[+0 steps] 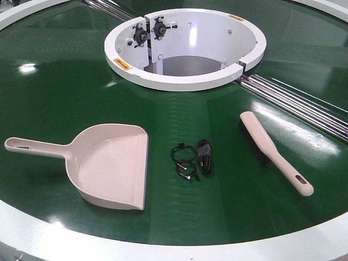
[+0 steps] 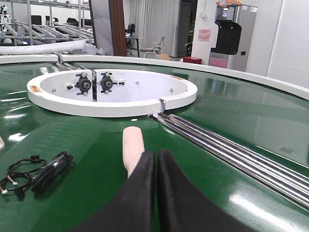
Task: Clean and inspect green conveyor with broom and dustpan
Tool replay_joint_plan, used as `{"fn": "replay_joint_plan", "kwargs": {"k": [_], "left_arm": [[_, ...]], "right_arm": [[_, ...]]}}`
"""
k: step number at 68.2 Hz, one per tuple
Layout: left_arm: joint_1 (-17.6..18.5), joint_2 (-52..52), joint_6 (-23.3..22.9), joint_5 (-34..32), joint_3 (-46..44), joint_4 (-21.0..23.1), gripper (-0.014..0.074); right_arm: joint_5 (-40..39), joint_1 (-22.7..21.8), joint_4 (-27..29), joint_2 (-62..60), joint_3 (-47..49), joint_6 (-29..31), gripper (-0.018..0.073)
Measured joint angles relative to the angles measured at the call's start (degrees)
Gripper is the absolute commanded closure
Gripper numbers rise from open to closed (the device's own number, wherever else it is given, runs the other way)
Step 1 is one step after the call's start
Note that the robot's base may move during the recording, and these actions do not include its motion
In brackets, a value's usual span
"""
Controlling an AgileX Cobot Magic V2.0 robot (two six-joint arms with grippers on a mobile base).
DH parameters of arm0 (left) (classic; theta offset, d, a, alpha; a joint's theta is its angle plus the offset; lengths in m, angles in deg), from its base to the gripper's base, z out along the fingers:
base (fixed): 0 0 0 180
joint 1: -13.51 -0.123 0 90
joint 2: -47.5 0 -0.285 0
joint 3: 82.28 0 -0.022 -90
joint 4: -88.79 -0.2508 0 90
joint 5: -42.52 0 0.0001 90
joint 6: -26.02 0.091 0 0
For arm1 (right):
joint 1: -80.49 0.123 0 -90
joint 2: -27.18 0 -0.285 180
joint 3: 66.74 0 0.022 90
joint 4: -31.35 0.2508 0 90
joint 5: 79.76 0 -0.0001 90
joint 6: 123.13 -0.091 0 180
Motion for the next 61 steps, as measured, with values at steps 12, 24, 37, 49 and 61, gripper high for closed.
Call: {"fn": "replay_joint_plan", "kwargs": {"k": [12,24,37,49,61], "left_arm": [[0.0,0.0,0.0,0.0,0.0,0.0,0.0602],[0.0,0.0,0.0,0.0,0.0,0.0,0.0602],[0.0,0.0,0.0,0.0,0.0,0.0,0.0602],[0.0,0.0,0.0,0.0,0.0,0.0,0.0602],[0.0,0.0,0.0,0.0,0.0,0.0,0.0603]], "right_arm": [[0.0,0.0,0.0,0.0,0.0,0.0,0.0568],[0.0,0.0,0.0,0.0,0.0,0.0,0.0568],[0.0,0.0,0.0,0.0,0.0,0.0,0.0568],[0.0,0.0,0.0,0.0,0.0,0.0,0.0568],[0.0,0.0,0.0,0.0,0.0,0.0,0.0568]]}}
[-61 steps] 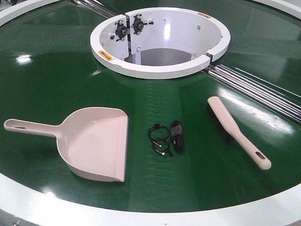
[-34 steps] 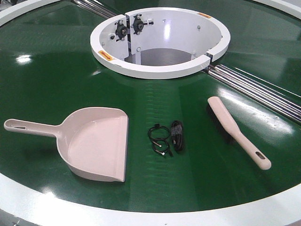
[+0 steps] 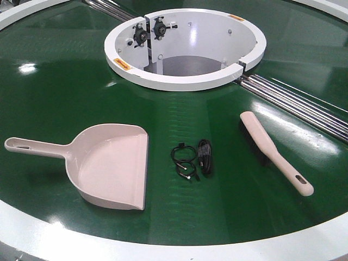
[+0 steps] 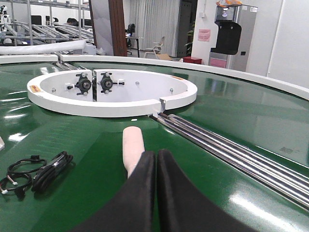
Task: Clean and inspect green conveyor with broom and dustpan
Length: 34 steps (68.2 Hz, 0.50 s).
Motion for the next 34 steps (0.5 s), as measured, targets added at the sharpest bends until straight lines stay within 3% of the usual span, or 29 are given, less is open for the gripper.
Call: {"fn": "replay_joint_plan", "kwargs": {"k": [24,34], "left_arm": [[0.0,0.0,-2.4,-4.4,-3.0,1.2,0.0603],[0.0,3.3,-2.6,1.7,-12.4,1.2,0.0603]], "right_arm": [[0.0,0.0,0.0,0.0,0.0,0.0,0.0568],[0.0,0.0,0.0,0.0,0.0,0.0,0.0568]]}}
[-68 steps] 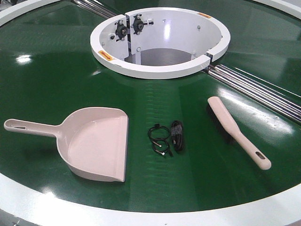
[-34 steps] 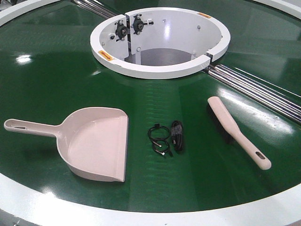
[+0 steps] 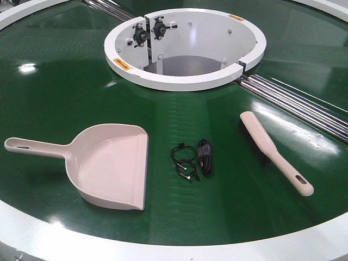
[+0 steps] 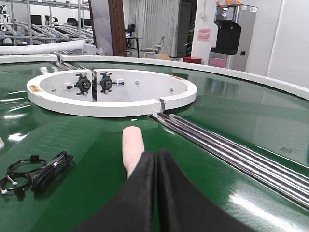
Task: Clean and inspect green conveyor with broom and dustpan
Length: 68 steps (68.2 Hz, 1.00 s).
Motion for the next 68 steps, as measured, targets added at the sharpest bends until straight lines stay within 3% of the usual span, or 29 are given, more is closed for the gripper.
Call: {"fn": "replay_joint_plan", "kwargs": {"k": [21,46,59,68], "left_arm": [[0.0,19.2,0.0,19.1,-15.9,-0.2,0.0603],[0.0,24.9,0.0,22.8,-16.9,-0.1,0.0584],[0.0,25.4,0.0,22.3,-16.9,-0.2,0.0454],[0.0,25.4,0.0,22.3,-16.9,-0.2,0.0281]], "right_arm": [[0.0,0.0,0.0,0.0,0.0,0.0,0.0568],[0.0,0.0,0.0,0.0,0.0,0.0,0.0568],[0.0,0.0,0.0,0.0,0.0,0.0,0.0568],[0.0,0.0,0.0,0.0,0.0,0.0,0.0568]]}}
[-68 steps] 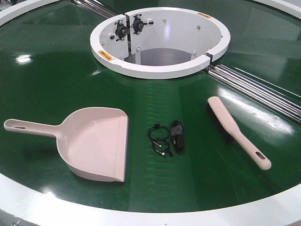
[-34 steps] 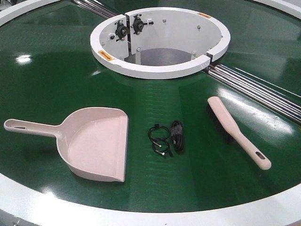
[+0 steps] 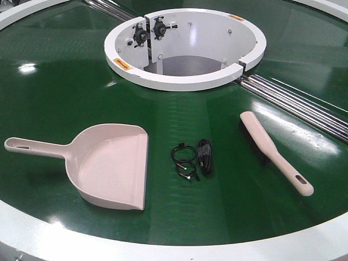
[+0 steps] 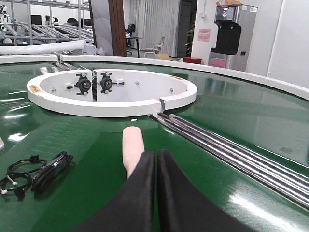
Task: Clean and inspect green conveyor with broom and dustpan
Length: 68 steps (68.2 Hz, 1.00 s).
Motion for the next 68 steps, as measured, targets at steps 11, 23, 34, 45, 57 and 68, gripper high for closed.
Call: {"fn": "replay_joint_plan", "kwargs": {"k": [11,23,34,45,57,68], "left_arm": [[0.0,0.0,0.0,0.0,0.0,0.0,0.0113],[0.0,0.0,0.0,0.0,0.0,0.0,0.009],[0.0,0.8,1.1,1.2,-1.9,-0.6,0.009],[0.0,10.0,7.9,11.2,-13.2,-3.2,0.009],[0.0,23.2,20.7,21.1,-27.1,-3.6,0.009],[0.0,34.7,36.6,27.1,-36.0,-3.6,0.0092]], "right_arm": [[0.0,0.0,0.0,0.0,0.0,0.0,0.0568],[0.0,0.0,0.0,0.0,0.0,0.0,0.0568],[0.0,0.0,0.0,0.0,0.0,0.0,0.0568],[0.0,0.0,0.0,0.0,0.0,0.0,0.0568],[0.0,0.0,0.0,0.0,0.0,0.0,0.0568],[0.0,0.0,0.0,0.0,0.0,0.0,0.0568]]}}
